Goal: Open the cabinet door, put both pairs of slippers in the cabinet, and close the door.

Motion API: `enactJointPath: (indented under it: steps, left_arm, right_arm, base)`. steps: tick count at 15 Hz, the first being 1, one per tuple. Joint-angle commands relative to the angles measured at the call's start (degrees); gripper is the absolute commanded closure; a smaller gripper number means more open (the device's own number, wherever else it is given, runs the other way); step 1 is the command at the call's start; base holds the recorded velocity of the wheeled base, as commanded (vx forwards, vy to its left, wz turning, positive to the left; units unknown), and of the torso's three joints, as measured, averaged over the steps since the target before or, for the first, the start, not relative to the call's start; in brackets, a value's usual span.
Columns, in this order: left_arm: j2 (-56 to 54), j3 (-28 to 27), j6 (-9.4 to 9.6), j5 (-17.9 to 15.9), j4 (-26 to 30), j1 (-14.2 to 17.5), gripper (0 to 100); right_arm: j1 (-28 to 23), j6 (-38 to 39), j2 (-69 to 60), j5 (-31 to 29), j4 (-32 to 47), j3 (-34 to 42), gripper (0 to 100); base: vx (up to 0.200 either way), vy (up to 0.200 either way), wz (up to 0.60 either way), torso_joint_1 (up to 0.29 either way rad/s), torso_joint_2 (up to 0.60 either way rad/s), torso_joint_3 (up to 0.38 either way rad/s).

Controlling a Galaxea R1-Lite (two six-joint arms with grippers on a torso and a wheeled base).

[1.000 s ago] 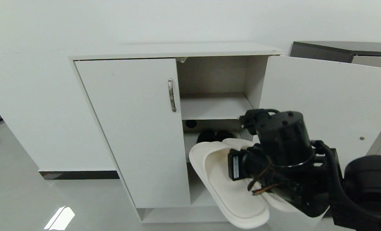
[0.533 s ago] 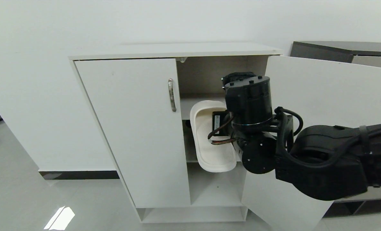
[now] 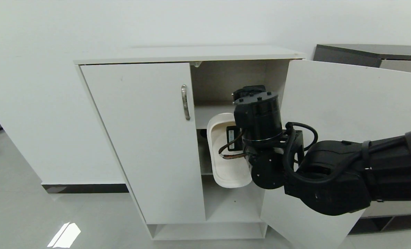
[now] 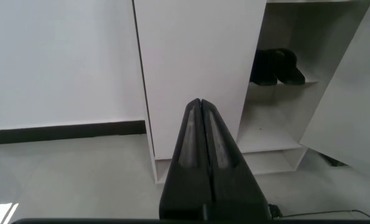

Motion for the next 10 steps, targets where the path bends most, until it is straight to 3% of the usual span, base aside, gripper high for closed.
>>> enactJointPath:
  steps: [1, 10]
  left_arm:
    - [0.0, 0.0, -0.04, 0.1, 0.0, 0.0, 100]
    - [0.0, 0.0, 0.04, 0.1, 0.0, 0.0, 100]
  right_arm:
    - [0.0, -0.2, 0.0, 0.3, 0.0, 0.0, 100]
    - [-1.5, -1.1, 2.1, 2.5, 0.0, -2.8, 100]
  base:
    - [0.000, 0.000, 0.00, 0.000, 0.00, 0.000]
    - [0.200, 0.000, 0.00, -0.001, 0.00, 0.004]
